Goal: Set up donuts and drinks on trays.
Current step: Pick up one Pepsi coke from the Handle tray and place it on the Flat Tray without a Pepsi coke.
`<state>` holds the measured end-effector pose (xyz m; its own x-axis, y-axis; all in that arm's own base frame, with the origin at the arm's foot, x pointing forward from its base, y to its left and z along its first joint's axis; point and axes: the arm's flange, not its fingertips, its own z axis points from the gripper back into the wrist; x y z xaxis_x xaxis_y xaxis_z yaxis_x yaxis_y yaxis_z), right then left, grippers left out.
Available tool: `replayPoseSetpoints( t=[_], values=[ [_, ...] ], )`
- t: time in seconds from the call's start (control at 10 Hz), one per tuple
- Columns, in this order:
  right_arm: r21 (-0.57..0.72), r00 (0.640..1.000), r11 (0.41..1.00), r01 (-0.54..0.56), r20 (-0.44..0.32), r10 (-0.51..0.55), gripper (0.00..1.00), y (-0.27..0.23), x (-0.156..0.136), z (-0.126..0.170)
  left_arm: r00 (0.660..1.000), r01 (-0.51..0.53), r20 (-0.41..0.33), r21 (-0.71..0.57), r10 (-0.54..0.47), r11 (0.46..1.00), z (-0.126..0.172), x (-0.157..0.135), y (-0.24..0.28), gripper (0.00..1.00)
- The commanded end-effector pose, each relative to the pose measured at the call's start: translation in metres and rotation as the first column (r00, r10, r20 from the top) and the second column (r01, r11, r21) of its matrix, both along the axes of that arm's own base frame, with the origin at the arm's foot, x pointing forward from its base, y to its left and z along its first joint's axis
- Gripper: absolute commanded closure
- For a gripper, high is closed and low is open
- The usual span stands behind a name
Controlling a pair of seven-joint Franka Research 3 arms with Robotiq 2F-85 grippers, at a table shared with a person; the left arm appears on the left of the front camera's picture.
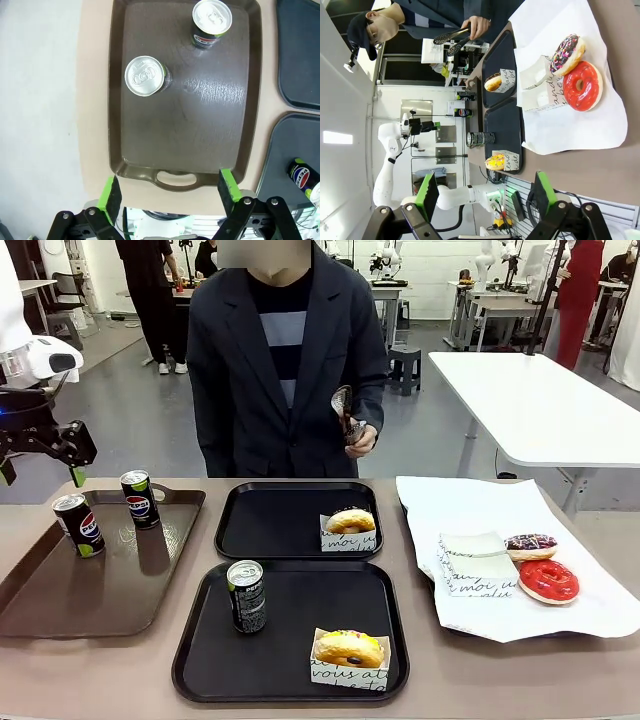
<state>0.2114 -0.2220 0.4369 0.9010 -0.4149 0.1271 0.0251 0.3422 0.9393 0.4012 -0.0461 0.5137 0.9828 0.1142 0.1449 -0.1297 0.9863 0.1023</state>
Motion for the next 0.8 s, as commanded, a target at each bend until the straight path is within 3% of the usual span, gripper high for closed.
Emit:
replayPoseSetpoints(
  t=[0.0,0.7],
  values=[
    [0.009,1.0,1.0,-0.005,0.017,0.005,0.0,0.0,0.001,-0.001,0.998,0.016,-0.057,-0.076,-0.02,0.997,-0.006,0.031,0.021,0.0],
    [0.009,1.0,1.0,-0.005,0.017,0.005,0.0,0.0,0.001,-0.001,0.995,0.049,-0.078,-0.182,-0.064,0.982,-0.047,0.077,0.055,0.0]
  ],
)
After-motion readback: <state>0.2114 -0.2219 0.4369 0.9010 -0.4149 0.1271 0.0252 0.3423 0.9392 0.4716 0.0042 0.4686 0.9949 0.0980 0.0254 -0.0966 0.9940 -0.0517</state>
